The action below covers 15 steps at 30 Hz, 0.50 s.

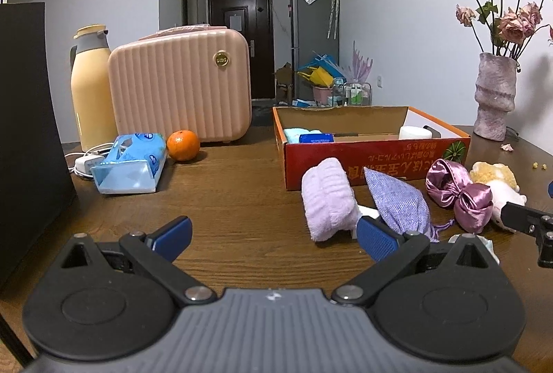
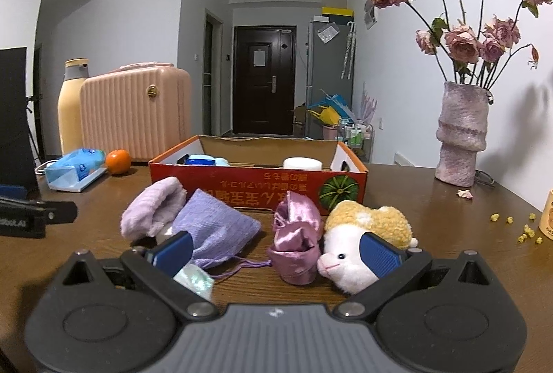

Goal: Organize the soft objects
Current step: 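Close right gripper on iridescent plastic bag while left tool approaches lavender pouch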

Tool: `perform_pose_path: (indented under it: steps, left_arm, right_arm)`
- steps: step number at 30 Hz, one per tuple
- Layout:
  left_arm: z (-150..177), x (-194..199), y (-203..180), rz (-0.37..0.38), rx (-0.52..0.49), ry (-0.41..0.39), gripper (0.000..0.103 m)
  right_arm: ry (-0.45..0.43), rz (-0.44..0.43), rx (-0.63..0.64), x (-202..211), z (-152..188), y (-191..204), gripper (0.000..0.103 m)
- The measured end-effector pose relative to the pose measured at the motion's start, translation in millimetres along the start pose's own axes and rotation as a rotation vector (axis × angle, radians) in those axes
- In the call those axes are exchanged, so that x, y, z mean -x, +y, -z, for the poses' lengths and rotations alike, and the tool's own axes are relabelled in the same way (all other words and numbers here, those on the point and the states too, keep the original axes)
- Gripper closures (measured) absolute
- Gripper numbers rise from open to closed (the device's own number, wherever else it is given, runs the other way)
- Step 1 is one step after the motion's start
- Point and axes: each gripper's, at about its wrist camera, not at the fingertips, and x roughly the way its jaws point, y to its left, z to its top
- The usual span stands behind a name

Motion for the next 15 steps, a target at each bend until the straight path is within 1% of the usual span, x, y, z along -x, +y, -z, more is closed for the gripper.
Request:
perform_pose_path:
  steps: [7,10,15]
  left_arm:
    - [2.5,-2.4,4.0,0.007,0.008,0.026,0.000]
    - [4.2,-2.3,6.4,0.007,0.008,0.033,0.000]
    - [8.1,-2.1,13.3,0.005,0.005,0.050,0.000]
  right_arm:
    - [0.016,-0.070,0.017,-3.5,1.7,18.5,0.000]
    - [0.043,-0.100,0.039,-8.6,4.5,29.9,0.000]
    - [0.119,-0.133,0.081,-21.8,11.6,44.8,0.000]
